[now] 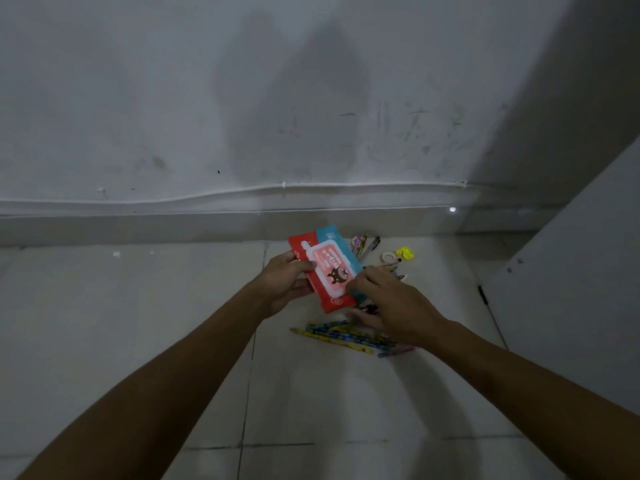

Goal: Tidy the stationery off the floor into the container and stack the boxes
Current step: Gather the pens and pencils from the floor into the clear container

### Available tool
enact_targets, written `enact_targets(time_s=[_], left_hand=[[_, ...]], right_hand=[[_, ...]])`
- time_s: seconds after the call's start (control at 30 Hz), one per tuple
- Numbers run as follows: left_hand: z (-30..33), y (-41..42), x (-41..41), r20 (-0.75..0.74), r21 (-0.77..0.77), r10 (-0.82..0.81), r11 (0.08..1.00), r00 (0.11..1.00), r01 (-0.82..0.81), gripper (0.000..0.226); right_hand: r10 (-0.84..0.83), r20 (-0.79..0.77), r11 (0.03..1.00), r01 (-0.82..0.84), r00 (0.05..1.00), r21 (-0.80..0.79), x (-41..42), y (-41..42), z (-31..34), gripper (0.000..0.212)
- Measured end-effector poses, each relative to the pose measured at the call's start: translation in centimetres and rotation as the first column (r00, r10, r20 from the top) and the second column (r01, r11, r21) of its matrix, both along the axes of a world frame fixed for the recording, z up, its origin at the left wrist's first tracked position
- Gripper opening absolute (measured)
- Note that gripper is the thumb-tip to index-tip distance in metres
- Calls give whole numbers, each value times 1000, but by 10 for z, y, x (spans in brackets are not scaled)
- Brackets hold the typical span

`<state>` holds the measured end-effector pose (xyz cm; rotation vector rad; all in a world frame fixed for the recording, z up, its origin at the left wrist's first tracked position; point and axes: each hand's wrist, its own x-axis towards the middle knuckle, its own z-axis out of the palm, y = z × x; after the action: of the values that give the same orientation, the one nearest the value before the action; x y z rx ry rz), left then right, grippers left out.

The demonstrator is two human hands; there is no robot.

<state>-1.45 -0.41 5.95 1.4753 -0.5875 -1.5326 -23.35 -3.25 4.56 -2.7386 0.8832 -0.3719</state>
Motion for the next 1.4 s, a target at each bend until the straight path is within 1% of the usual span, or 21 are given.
enact_targets(time_s=[0.07, 0.13, 0.2, 0.27, 0.37, 0.43, 0.5, 0.67, 0.83, 0.9, 1.0, 1.07, 1.1, 1.2, 1.27, 1.3, 1.33, 1.4], left_hand=[[-5, 6, 3, 76, 34, -31, 999, 997, 29, 25], [-11, 11, 7, 127, 62, -75, 996, 989, 67, 28], [-17, 17, 11, 156, 93, -133, 988, 979, 120, 29], [-27, 21, 16, 173, 136, -164, 980, 971, 141, 29], [-40, 23, 26, 186, 160, -161, 978, 969, 132, 29], [-45, 22, 29, 191, 172, -163, 976, 968, 130, 29], [-49, 23, 30, 185, 185, -156, 975, 970, 122, 30], [-54, 24, 20, 161, 222, -187, 963, 969, 149, 34], [-57, 24, 12, 135, 246, -223, 951, 965, 186, 35], [-56, 24, 11, 144, 253, -232, 949, 962, 191, 35], [-54, 25, 12, 171, 256, -235, 948, 957, 187, 34], [-54, 25, 14, 198, 246, -226, 953, 954, 175, 32], [-54, 25, 15, 207, 241, -216, 956, 954, 164, 31], [-56, 23, 17, 230, 223, -185, 966, 956, 133, 28], [-58, 22, 17, 232, 213, -162, 971, 959, 112, 27], [-58, 22, 17, 231, 209, -145, 973, 962, 97, 27], [-59, 21, 17, 227, 204, -129, 976, 965, 83, 27], [-61, 20, 16, 222, 204, -119, 976, 968, 73, 28]], right_hand=[[-71, 62, 996, 67, 996, 63, -5, -2, -6, 30], [-165, 67, 981, 156, 984, 112, -12, -10, -13, 25], [-232, -25, 964, 233, 972, 125, -17, -17, -21, 22], [-247, -162, 951, 271, 955, 151, -22, -22, -31, 22], [-193, -346, 949, 264, 918, 170, -24, -26, -48, 38], [-152, -454, 965, 231, 878, 124, -23, -31, -58, 49], [-134, -509, 976, 203, 850, 80, -21, -33, -67, 53], [-133, -549, 986, 165, 826, 9, -12, -28, -86, 48], [-157, -554, 986, 161, 818, -43, -5, -24, -89, 45], [-147, -538, 989, 132, 830, -66, -2, -21, -91, 41], [-125, -476, 992, 113, 871, -53, 1, -22, -86, 40], [-164, -403, 986, 165, 900, -33, 3, -31, -79, 44], [-208, -362, 976, 218, 909, -13, 5, -37, -75, 45], [-369, -248, 919, 392, 896, 51, 7, -56, -70, 37], [-425, -203, 886, 451, 882, 108, 6, -66, -70, 39], [-426, -217, 876, 461, 878, 145, 6, -71, -71, 44], [-394, -272, 875, 449, 878, 180, 6, -74, -73, 51], [-275, -427, 895, 392, 861, 213, 7, -79, -76, 62]])
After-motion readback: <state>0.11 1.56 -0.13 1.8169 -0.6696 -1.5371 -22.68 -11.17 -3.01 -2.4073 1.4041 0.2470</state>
